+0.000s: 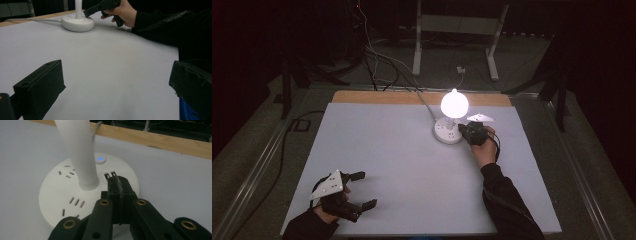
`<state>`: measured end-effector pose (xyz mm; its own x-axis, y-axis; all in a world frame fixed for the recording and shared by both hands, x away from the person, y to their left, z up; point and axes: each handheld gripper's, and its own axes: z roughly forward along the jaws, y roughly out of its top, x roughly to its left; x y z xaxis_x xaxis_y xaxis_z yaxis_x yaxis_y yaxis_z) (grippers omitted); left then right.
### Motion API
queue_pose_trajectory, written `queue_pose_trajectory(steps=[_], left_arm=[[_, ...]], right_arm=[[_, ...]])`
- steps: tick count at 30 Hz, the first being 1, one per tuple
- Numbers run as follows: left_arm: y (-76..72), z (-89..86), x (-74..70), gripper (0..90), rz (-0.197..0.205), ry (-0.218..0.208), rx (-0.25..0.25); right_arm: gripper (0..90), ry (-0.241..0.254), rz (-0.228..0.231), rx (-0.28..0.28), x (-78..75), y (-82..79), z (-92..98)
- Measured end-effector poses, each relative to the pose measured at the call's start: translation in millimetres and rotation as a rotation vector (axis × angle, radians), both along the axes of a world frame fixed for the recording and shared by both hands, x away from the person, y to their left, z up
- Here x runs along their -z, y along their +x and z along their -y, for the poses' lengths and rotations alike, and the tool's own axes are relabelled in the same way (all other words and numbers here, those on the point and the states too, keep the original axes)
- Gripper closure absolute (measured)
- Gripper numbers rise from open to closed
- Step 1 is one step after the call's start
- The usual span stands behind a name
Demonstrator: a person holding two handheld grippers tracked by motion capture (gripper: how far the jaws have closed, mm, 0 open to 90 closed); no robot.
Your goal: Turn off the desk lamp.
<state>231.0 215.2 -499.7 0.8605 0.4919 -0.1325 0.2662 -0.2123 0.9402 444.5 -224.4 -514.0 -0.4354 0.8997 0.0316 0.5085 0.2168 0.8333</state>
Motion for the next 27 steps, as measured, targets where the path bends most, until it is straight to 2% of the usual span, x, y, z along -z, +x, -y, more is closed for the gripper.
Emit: queue_pose_trajectory(steps=[7,12,20,24,27], left_arm=[[-0.1,0.2,-0.1,0.4,0.002,0.004,0.002],[0.2,-0.3,-0.2,0.5,0.0,-0.002,-0.001],[0.3,-1.1,-0.8,0.5,0.003,-0.002,-0.002],[0.0,-0.6,-0.8,0.5,0.004,0.0,-0.001],[0.2,-0.7,-1.2,0.5,0.003,-0.005,-0.003]], right_arm=[[89.9,-0.021,0.022,-0.001,1.5,-1.6,-1.0],[89.7,0.009,-0.004,-0.009,-0.5,-0.5,1.1],[89.0,0.037,0.019,-0.009,-17.7,-5.3,4.2],[83.3,0.041,0.022,-0.014,-20.1,-9.9,10.0],[74.2,0.057,0.013,-0.026,-21.3,-12.9,14.4]])
